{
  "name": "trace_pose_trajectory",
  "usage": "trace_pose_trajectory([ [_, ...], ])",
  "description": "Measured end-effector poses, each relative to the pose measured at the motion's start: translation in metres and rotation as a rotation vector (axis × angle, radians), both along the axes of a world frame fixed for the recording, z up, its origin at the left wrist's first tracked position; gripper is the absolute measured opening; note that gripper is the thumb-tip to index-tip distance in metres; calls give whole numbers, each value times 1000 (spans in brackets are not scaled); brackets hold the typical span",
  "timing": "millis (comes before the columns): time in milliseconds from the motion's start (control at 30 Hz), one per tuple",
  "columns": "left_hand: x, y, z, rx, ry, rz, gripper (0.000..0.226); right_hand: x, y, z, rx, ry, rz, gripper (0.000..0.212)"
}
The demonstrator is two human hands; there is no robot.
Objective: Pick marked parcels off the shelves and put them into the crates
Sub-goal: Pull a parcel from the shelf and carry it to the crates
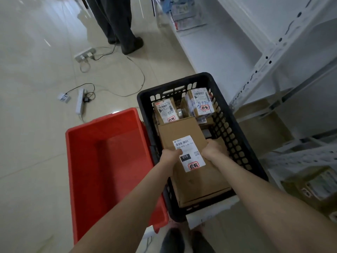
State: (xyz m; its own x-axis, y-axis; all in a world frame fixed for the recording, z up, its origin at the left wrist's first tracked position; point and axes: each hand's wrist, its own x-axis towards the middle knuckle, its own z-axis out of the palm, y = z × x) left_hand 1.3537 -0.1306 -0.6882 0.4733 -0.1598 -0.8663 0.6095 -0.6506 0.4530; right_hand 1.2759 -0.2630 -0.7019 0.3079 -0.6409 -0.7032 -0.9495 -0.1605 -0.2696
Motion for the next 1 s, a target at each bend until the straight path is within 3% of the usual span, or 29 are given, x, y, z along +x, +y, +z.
trace_pose_trajectory([
  [100,-7,-4,-3,8,-64,-72,33,1,0,-4,-6,-73,-72,38],
  [300,-28,-3,-15,148,-437,-429,51,-4,29,-23,-16,-193,-43,38],
  [467,-35,3,-32,273,-562,-911,81,-11,23,-23,-193,-17,365,81],
  [667,-48,7,-49,383,-530,-1211,95,-52,31,-22,-75,134,814,116],
  [900,-49,4,-55,439,-533,-1271,97,-49,33,-36,-120,178,846,117],
  [1000,-49,-1,-54,395,-559,-1285,103,-56,23,-34,-170,30,720,87],
])
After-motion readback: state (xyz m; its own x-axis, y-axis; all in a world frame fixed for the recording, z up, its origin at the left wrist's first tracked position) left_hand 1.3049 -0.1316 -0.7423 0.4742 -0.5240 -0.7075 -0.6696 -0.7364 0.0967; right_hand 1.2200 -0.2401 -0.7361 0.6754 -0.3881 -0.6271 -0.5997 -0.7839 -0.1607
